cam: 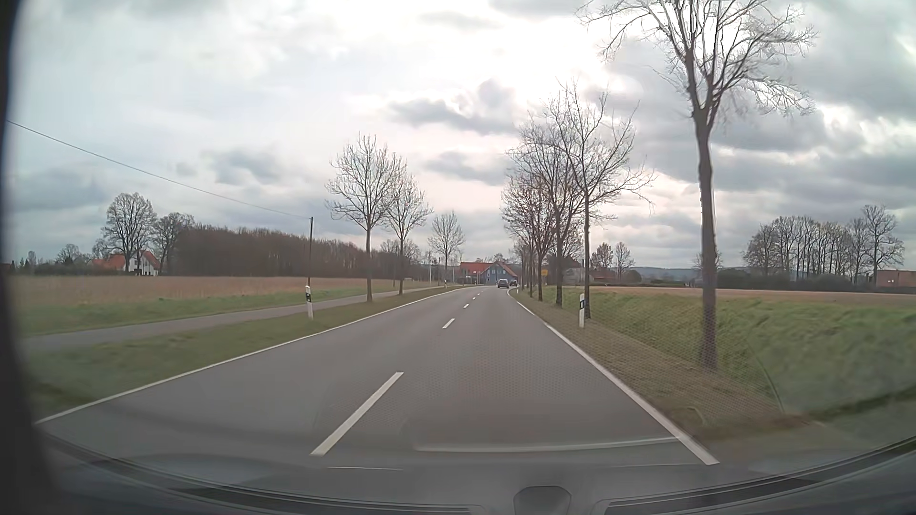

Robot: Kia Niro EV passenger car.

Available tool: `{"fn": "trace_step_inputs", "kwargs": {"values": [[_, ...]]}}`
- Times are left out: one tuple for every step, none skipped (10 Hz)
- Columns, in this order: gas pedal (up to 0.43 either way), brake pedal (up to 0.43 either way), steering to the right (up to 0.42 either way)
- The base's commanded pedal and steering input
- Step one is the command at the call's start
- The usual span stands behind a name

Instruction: Follow the waypoints while adhering to traffic rules and regulations

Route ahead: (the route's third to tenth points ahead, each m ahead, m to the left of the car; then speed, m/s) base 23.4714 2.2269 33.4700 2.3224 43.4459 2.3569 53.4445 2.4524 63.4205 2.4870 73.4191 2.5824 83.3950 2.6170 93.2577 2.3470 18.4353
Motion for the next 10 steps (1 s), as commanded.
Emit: {"fn": "trace_step_inputs", "kwargs": {"values": [[0.079,0.0,0.001],[0.087,0.0,0.001],[0.087,0.0,0.001],[0.087,0.0,0.002],[0.087,0.0,0.002],[0.087,0.0,0.003],[0.087,0.0,0.004],[0.087,0.0,0.004],[0.087,0.0,0.004],[0.087,0.0,0.004]]}}
